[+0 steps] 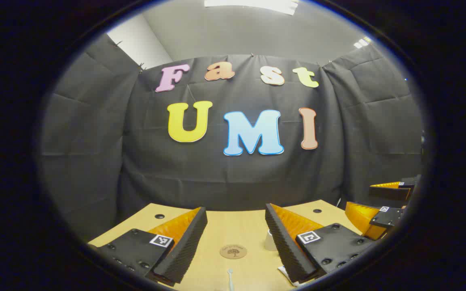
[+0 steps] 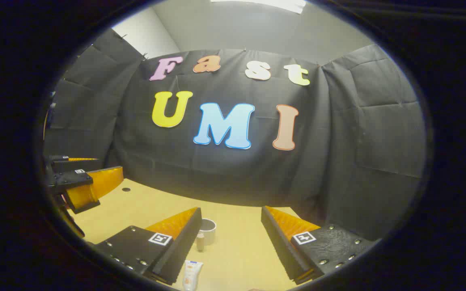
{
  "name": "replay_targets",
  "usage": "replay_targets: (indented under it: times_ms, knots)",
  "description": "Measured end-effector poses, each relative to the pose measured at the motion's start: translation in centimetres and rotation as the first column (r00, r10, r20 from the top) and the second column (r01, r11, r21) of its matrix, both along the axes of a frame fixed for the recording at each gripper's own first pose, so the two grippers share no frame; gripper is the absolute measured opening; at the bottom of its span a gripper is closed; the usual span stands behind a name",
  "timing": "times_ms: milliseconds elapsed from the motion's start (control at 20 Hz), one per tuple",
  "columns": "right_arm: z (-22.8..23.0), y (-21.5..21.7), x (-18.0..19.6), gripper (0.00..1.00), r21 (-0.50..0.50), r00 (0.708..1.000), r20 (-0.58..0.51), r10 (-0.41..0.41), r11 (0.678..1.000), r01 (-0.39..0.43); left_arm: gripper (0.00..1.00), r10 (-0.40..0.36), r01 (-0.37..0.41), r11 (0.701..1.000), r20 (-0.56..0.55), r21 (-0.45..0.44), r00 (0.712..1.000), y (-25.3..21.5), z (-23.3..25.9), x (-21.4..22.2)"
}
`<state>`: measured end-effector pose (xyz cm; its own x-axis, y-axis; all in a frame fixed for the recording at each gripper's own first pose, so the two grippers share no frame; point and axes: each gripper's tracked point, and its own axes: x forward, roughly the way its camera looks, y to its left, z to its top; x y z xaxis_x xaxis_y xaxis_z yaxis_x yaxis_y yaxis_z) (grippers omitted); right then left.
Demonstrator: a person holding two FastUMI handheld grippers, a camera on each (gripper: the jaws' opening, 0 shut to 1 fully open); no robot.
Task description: Put the toothbrush and toothpaste on the desktop into the cup, then pick up the cup and place it on the coaster on the desktop.
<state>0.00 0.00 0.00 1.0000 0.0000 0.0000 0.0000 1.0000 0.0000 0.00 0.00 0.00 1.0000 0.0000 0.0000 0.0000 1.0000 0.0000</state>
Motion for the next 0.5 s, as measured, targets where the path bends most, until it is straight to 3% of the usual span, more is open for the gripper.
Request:
replay_targets:
  times_ms: [500]
  knots:
    - [-1.5, 0.2, 0.8, 0.93, -0.001, 0.998, -0.061, 0.011, 1.000, -0.011, 0.96, 0.002, -0.002, 1.000, -0.008, 0.027, 1.000, 0.2, 0.0, 0.6]
